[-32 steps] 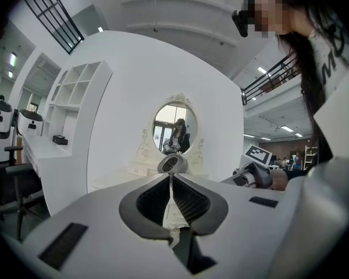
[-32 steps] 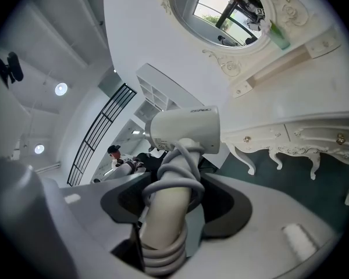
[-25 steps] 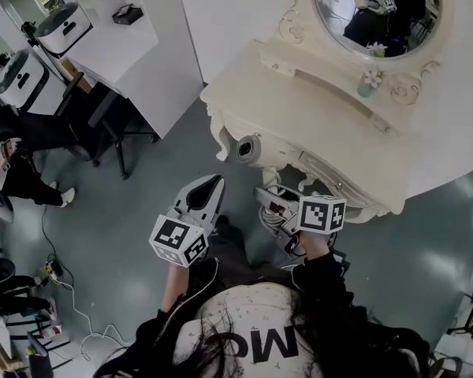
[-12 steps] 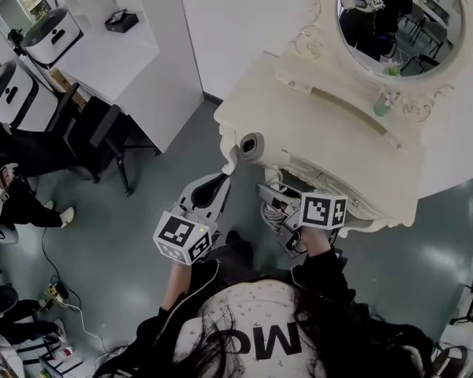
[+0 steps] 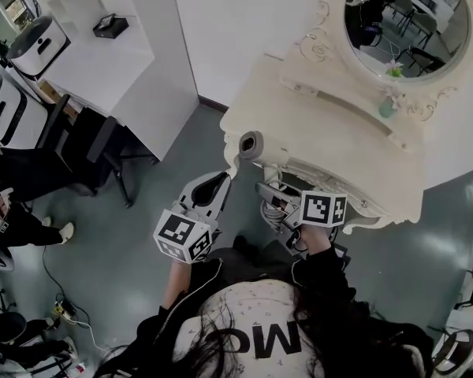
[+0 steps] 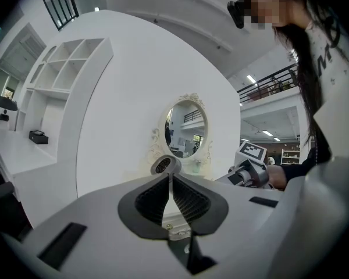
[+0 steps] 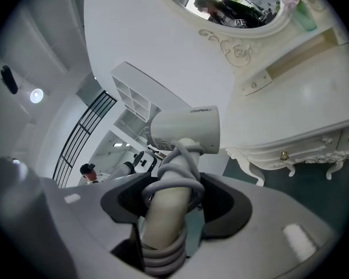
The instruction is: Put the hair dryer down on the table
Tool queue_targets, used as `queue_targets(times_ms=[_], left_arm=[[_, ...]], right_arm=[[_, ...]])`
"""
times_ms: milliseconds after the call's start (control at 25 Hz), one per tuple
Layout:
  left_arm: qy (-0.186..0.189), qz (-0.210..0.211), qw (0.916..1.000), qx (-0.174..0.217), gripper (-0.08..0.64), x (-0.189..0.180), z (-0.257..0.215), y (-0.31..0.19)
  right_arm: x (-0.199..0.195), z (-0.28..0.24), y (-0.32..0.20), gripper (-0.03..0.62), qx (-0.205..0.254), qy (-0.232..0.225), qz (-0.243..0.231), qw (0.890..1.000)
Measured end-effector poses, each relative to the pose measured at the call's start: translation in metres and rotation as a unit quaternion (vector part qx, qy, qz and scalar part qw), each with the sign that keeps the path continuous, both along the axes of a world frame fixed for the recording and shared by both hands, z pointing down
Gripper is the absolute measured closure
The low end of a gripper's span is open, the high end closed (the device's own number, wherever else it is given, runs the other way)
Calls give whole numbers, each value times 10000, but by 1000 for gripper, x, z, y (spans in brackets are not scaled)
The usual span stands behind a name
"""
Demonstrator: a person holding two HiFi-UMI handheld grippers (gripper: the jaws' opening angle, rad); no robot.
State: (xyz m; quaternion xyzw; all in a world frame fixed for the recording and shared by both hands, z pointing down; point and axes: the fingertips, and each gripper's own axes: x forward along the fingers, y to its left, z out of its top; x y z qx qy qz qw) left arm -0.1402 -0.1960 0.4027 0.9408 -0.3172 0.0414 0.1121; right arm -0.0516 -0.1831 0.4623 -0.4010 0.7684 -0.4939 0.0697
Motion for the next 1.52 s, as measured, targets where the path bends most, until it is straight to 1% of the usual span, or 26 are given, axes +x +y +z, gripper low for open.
queue_targets(times_ms=[240, 480, 640, 840, 1000, 1200, 1520], left_arm=[[61, 123, 9999, -90, 548, -2, 6, -10], [91, 171, 9995, -252, 548, 4, 15, -20], [113, 135, 9994, -297, 548, 6, 17, -35], [55, 56, 9993, -377, 548, 11, 24, -62], [40, 33, 9991, -421, 548, 22, 27, -92], [217, 77, 9988, -429, 548, 45, 28, -130], [114, 190, 9976, -651, 548, 80, 43, -175]], right_arm=[[1, 4, -6, 324, -68, 65, 165, 9998], [7, 8, -18, 324, -145, 130, 172, 9997], [15, 16, -34, 324, -267, 150, 200, 9993], [29, 28, -65, 324, -288, 272, 185, 9990], [43, 40, -98, 324, -355, 503, 138, 9980], [65, 67, -135, 324, -638, 705, 62, 9954], [97, 109, -182, 324, -1046, 1040, -83, 9890]])
